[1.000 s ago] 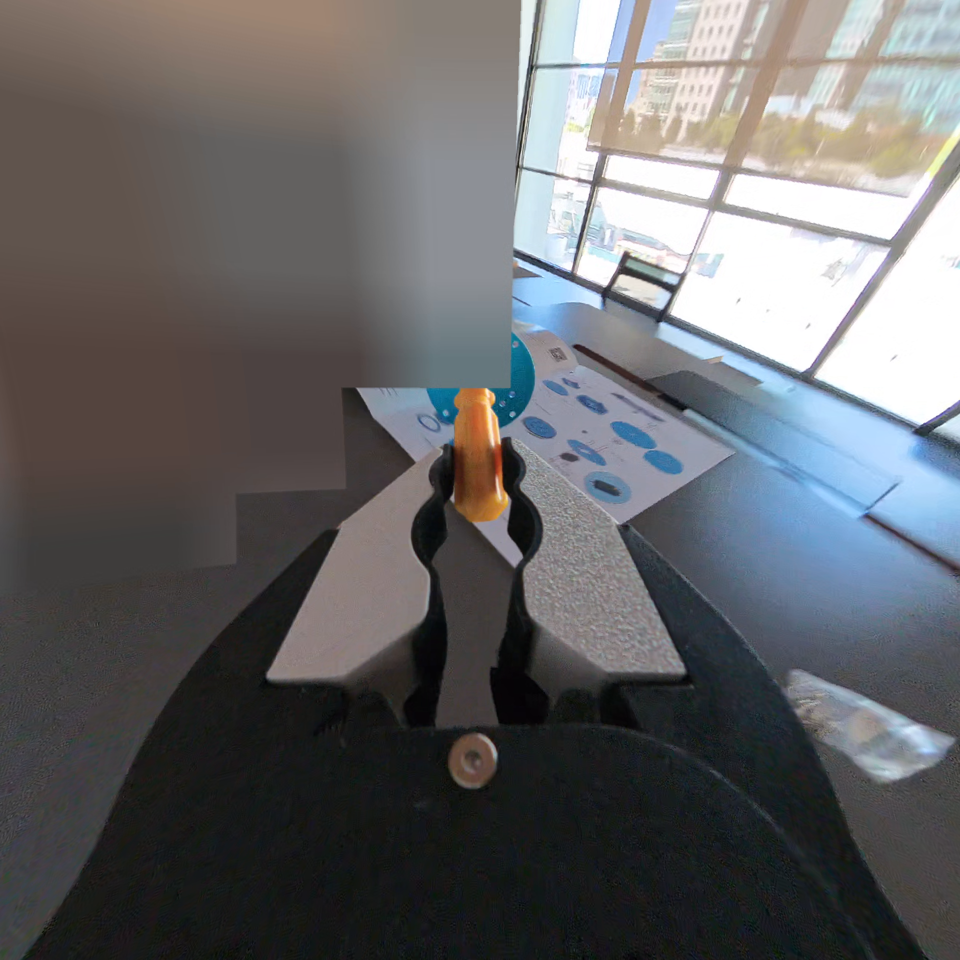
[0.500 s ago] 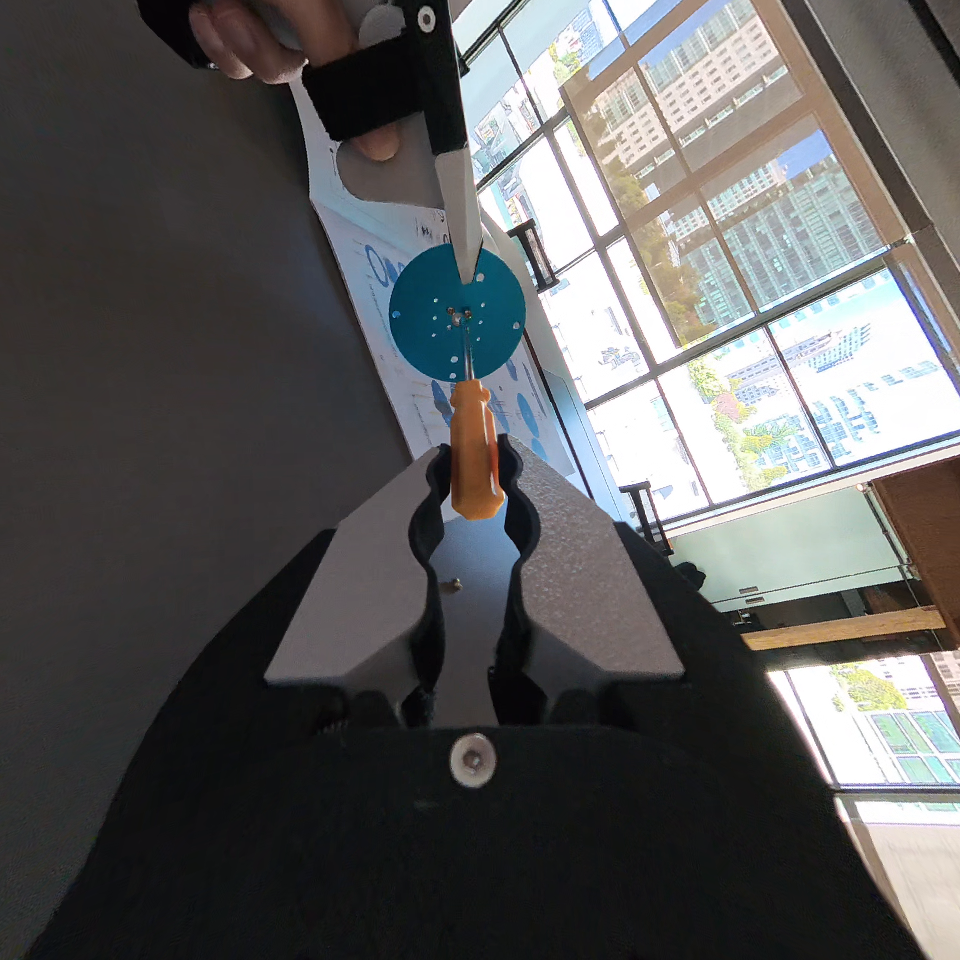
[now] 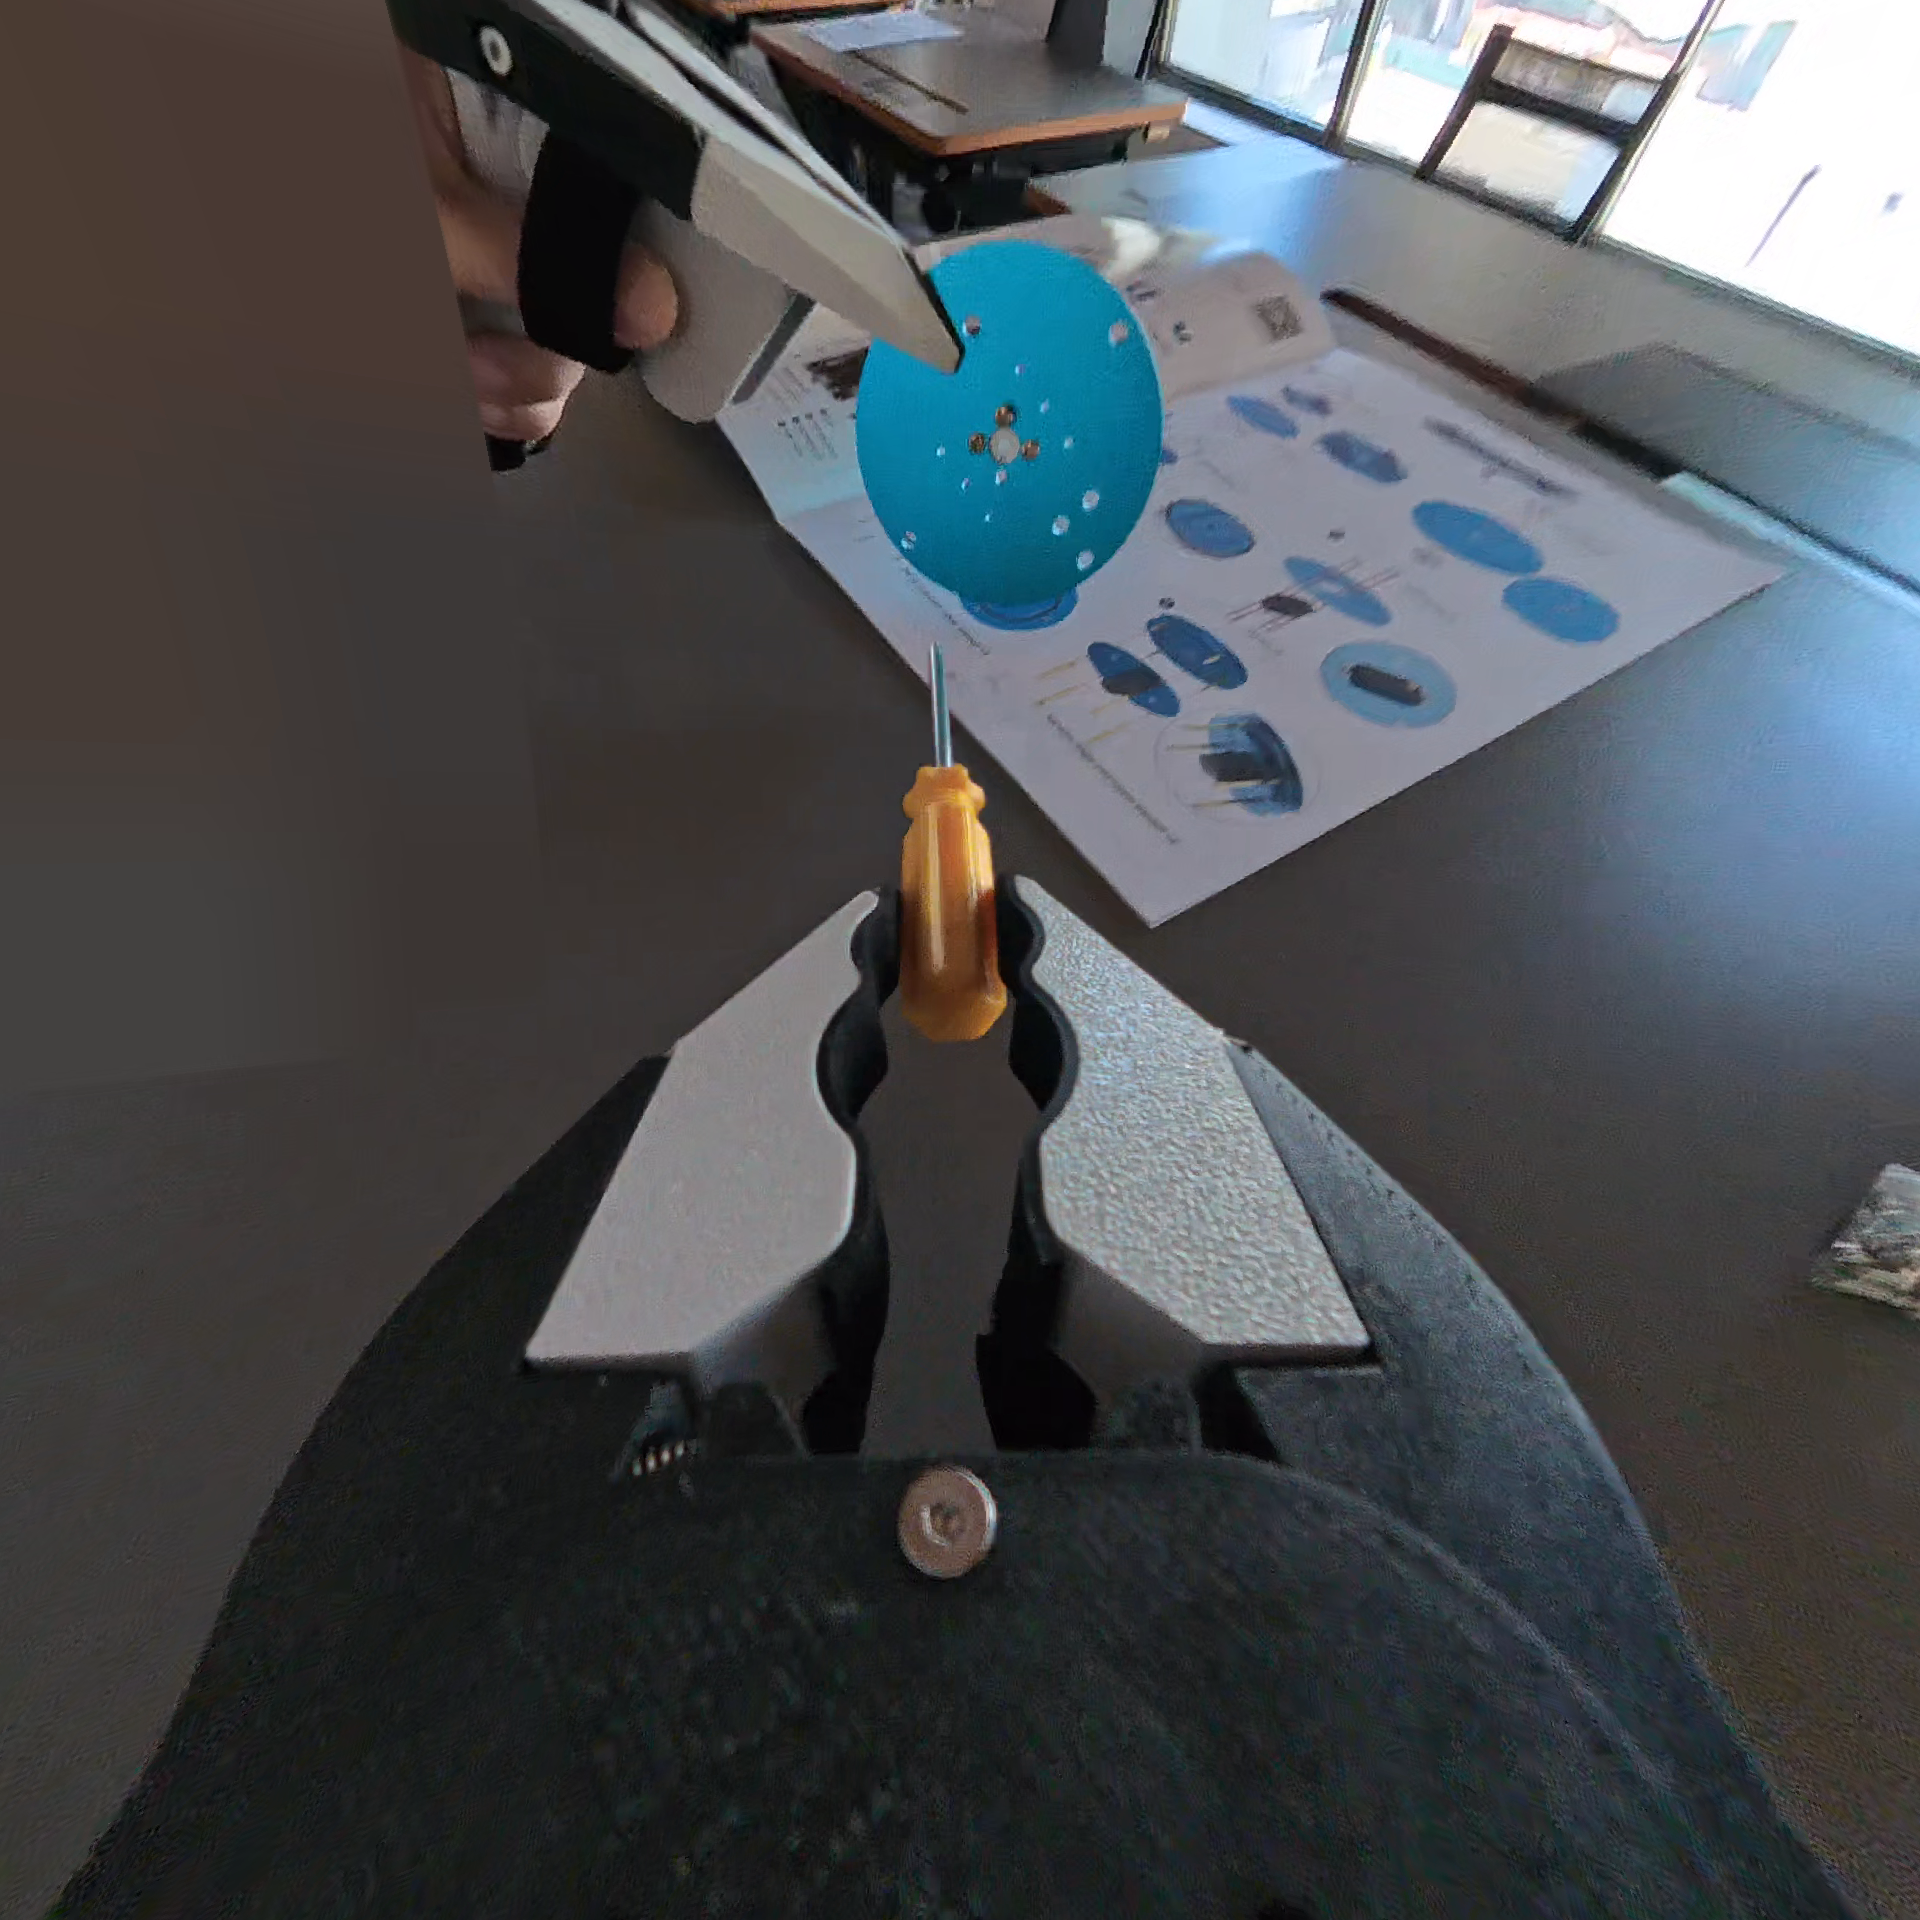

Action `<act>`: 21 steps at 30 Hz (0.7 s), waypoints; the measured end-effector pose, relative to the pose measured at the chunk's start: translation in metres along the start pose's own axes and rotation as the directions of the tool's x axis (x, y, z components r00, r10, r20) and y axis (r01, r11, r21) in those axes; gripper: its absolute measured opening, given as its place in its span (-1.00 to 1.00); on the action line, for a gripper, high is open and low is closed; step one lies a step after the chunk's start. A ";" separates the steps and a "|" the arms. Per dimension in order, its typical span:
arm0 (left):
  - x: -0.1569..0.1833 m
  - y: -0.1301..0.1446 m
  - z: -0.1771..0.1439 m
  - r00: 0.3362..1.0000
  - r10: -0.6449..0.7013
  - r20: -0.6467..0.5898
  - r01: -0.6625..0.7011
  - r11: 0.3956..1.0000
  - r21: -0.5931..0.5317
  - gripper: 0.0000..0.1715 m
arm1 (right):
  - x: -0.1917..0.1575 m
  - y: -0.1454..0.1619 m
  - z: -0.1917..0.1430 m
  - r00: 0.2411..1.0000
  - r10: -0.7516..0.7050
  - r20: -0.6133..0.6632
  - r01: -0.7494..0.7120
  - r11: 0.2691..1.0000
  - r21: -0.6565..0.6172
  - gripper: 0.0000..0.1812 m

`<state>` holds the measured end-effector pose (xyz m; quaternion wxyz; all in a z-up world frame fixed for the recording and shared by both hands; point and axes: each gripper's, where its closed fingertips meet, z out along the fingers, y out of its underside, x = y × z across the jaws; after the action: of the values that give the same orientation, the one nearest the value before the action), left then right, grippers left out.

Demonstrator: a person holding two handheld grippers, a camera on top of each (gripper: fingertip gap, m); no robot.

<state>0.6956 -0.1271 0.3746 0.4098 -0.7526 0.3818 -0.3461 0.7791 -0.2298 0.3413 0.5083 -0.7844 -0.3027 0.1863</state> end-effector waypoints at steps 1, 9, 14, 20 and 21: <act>-0.001 0.000 0.000 1.000 0.006 0.006 -0.006 1.000 0.000 -1.00 | -0.002 0.003 0.001 1.000 0.014 0.024 -0.014 1.000 -0.021 -0.81; -0.003 -0.004 -0.003 1.000 0.022 0.020 -0.022 1.000 0.012 -1.00 | -0.014 0.032 0.006 0.993 -0.099 0.072 0.112 0.972 -0.205 -0.80; -0.001 -0.004 -0.003 1.000 0.024 0.014 -0.025 1.000 0.014 -1.00 | -0.015 0.039 0.007 0.987 -0.135 0.082 0.152 0.958 -0.243 -0.79; 0.003 -0.004 -0.002 1.000 0.026 0.001 -0.026 1.000 0.014 -1.00 | -0.017 0.044 -0.001 0.988 -0.057 0.144 0.093 0.962 -0.255 -0.44; 0.003 -0.004 -0.002 1.000 0.028 0.000 -0.028 0.999 0.016 -1.00 | -0.019 0.045 -0.002 0.986 -0.045 0.161 0.086 0.962 -0.260 -0.38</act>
<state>0.6965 -0.1291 0.3800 0.4207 -0.7439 0.3893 -0.3435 0.7786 -0.2574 0.3005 0.3795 -0.8184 -0.3889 0.1867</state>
